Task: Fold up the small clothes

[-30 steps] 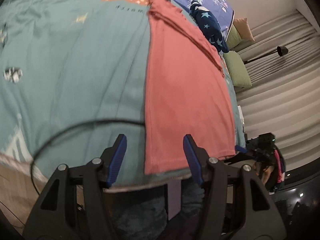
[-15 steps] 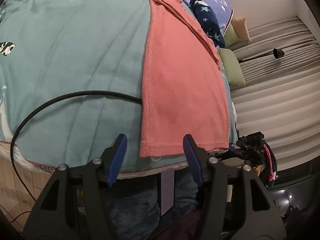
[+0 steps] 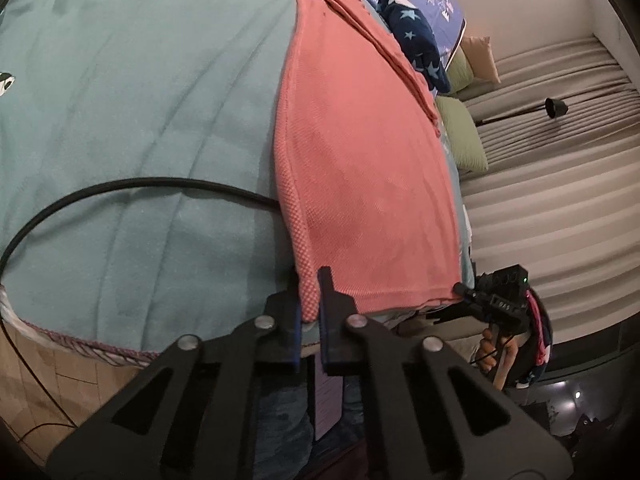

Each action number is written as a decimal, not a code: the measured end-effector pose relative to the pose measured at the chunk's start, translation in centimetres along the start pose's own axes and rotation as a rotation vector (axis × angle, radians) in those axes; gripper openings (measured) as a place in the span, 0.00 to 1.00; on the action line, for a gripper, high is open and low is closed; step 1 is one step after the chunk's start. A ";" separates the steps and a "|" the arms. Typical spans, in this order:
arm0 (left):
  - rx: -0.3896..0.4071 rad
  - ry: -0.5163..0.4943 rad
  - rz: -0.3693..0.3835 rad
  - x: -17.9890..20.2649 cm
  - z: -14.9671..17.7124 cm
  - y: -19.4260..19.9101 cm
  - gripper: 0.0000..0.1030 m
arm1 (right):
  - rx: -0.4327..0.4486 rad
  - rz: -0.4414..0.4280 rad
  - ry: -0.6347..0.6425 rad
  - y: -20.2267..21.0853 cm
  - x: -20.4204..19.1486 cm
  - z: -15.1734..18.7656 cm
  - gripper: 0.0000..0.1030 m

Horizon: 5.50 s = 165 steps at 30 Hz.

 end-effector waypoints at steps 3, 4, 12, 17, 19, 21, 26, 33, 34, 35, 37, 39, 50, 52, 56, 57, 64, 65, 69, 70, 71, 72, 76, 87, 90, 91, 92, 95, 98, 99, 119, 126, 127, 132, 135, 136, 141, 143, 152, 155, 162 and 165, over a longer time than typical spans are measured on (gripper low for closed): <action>0.015 -0.008 0.009 0.2 0.0 0.3 0.06 | 0.018 -0.011 0.008 0.4 -0.2 0.0 0.09; 0.020 -0.017 0.012 0.5 -0.1 0.4 0.06 | 0.027 -0.017 0.011 0.7 -0.5 -0.1 0.09; 0.082 -0.041 0.110 3.2 -2.4 1.9 0.06 | 0.091 -0.102 0.014 2.7 -2.5 -2.2 0.08; 0.120 -0.035 0.178 4.7 -5.1 2.9 0.06 | 0.138 -0.156 0.022 4.1 -4.4 -5.1 0.08; 0.152 -0.030 0.193 5.1 -6.2 3.2 0.06 | 0.162 -0.186 0.020 4.6 -5.2 -6.5 0.08; 0.172 -0.020 0.218 5.5 -7.2 3.3 0.06 | 0.187 -0.219 0.016 5.0 -5.9 -8.1 0.08; 0.216 -0.002 0.256 6.2 -10.1 3.7 0.06 | 0.223 -0.250 0.033 5.3 -8.1 -11.6 0.08; 0.253 -0.019 0.271 7.9 -15.2 4.1 0.06 | 0.244 -0.263 0.075 5.7 -11.0 -16.9 0.08; 0.256 -0.027 0.273 8.1 -15.9 4.2 0.06 | 0.247 -0.266 0.082 5.7 -11.4 -17.9 0.08; 0.263 -0.037 0.275 8.5 -16.7 4.2 0.06 | 0.250 -0.267 0.085 5.8 -11.8 -18.9 0.08; 0.274 -0.047 0.280 9.1 -18.4 4.1 0.06 | 0.256 -0.261 0.096 6.0 -12.3 -20.6 0.08; 0.279 -0.050 0.295 9.6 -20.2 3.9 0.06 | 0.259 -0.264 0.103 6.1 -13.0 -22.5 0.08; 0.309 -0.024 0.323 10.2 -28.9 1.6 0.06 | 0.283 -0.274 0.104 4.7 -14.7 -31.8 0.07; 0.310 -0.016 0.327 10.0 -30.3 1.1 0.06 | 0.269 -0.277 0.096 3.8 -14.6 -33.5 0.07; 0.304 -0.014 0.319 10.1 -33.4 -0.1 0.06 | 0.259 -0.258 0.078 2.1 -14.3 -36.5 0.07; 0.303 -0.019 0.321 10.1 -34.2 -0.5 0.06 | 0.261 -0.254 0.076 1.8 -14.2 -37.3 0.07; 0.307 0.019 0.290 8.7 -39.1 -3.5 0.06 | 0.251 -0.307 -0.032 -0.9 -11.6 -42.5 0.07; 0.309 0.032 0.291 8.3 -39.6 -3.9 0.06 | 0.245 -0.338 -0.055 -1.4 -11.1 -43.0 0.07; 0.311 0.062 0.260 6.9 -41.8 -5.9 0.06 | 0.247 -0.318 -0.124 -3.2 -8.8 -45.1 0.07; 0.307 0.076 0.245 6.3 -42.5 -6.7 0.06 | 0.240 -0.320 -0.147 -3.8 -8.2 -45.5 0.07; 0.305 0.089 0.233 5.9 -42.8 -7.3 0.06 | 0.235 -0.317 -0.171 -4.5 -7.6 -45.9 0.07; 0.305 0.102 0.226 5.5 -43.1 -7.8 0.06 | 0.231 -0.308 -0.183 -4.9 -7.2 -46.2 0.07; 0.272 0.203 0.160 3.0 -43.5 -10.2 0.25 | 0.183 -0.254 -0.234 -7.7 -4.9 -46.8 0.13; 0.367 -0.040 0.033 6.6 -42.0 -3.5 0.63 | 0.444 0.087 0.172 0.9 -11.0 -44.0 0.66; 0.331 -0.157 -0.029 8.0 -39.4 -3.9 0.73 | 0.346 0.190 0.427 -2.1 -16.4 -41.2 0.66; 0.313 -0.176 -0.072 7.7 -38.3 -4.3 0.74 | 0.278 0.223 0.507 -4.5 -18.1 -39.9 0.66; 0.299 -0.176 -0.094 7.3 -37.6 -4.7 0.74 | 0.203 0.239 0.560 -7.1 -19.6 -38.7 0.66; 0.230 -0.143 -0.153 4.6 -35.0 -5.9 0.74 | 0.017 0.237 0.629 -14.1 -21.9 -36.3 0.64; 0.197 -0.078 -0.190 1.9 -33.0 -6.5 0.74 | -0.125 0.224 0.612 -21.2 -23.7 -36.1 0.55; 0.188 -0.061 -0.192 1.2 -32.4 -6.5 0.74 | -0.148 0.238 0.608 -22.6 -24.0 -35.9 0.51; 0.055 0.009 -0.109 -1.2 -26.2 -5.2 0.74 | 0.025 0.587 0.514 -15.4 -17.4 -40.8 0.71; 0.040 0.135 0.031 -1.5 -24.0 -3.6 0.74 | 0.142 0.603 0.241 -12.8 -11.6 -43.3 0.70; 0.039 0.162 0.072 -1.4 -23.9 -3.6 0.74 | 0.145 0.602 0.251 -12.6 -11.9 -42.9 0.70; 0.037 0.270 0.213 -1.1 -23.5 -4.6 0.74 | 0.153 0.528 0.516 -11.4 -17.2 -35.5 0.73; 0.045 0.286 0.234 -0.6 -23.8 -5.7 0.74 | 0.141 0.469 0.708 -10.6 -19.4 -28.8 0.78; 0.046 0.290 0.241 -0.5 -23.9 -6.0 0.74 | 0.137 0.483 0.780 -10.3 -19.7 -26.3 0.78; 0.122 0.324 0.236 -0.6 -25.1 -6.8 0.60 | 0.235 0.787 1.074 -9.2 -17.6 -19.2 0.80; 0.143 0.321 0.185 -0.8 -25.4 -7.1 0.39 | 0.237 0.853 1.122 -9.8 -16.0 -17.7 0.81; 0.207 0.329 0.104 -2.1 -24.9 -6.2 0.09 | 0.291 1.010 1.135 -11.7 -14.1 -18.7 0.15; 0.224 0.314 0.084 -2.6 -24.6 -5.0 0.09 | 0.281 0.988 1.094 -11.1 -13.0 -18.9 0.13; 0.171 0.389 0.152 -3.1 -24.5 -4.5 0.64 | 0.284 0.882 0.980 -8.4 -13.0 -17.7 0.38; 0.144 0.399 0.235 -2.0 -24.5 -5.4 0.66 | 0.332 0.813 0.920 -6.5 -13.8 -17.2 0.54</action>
Point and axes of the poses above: each gripper's, at about its wrist camera, not at the fingertips, and y roughly against the way its jaws point, x to its right, z to its underside, the point moved 5 cm from there along -y, roughly the way its jaws point, and after that the axes turned 4 degrees about z, right-handed, at the moved point
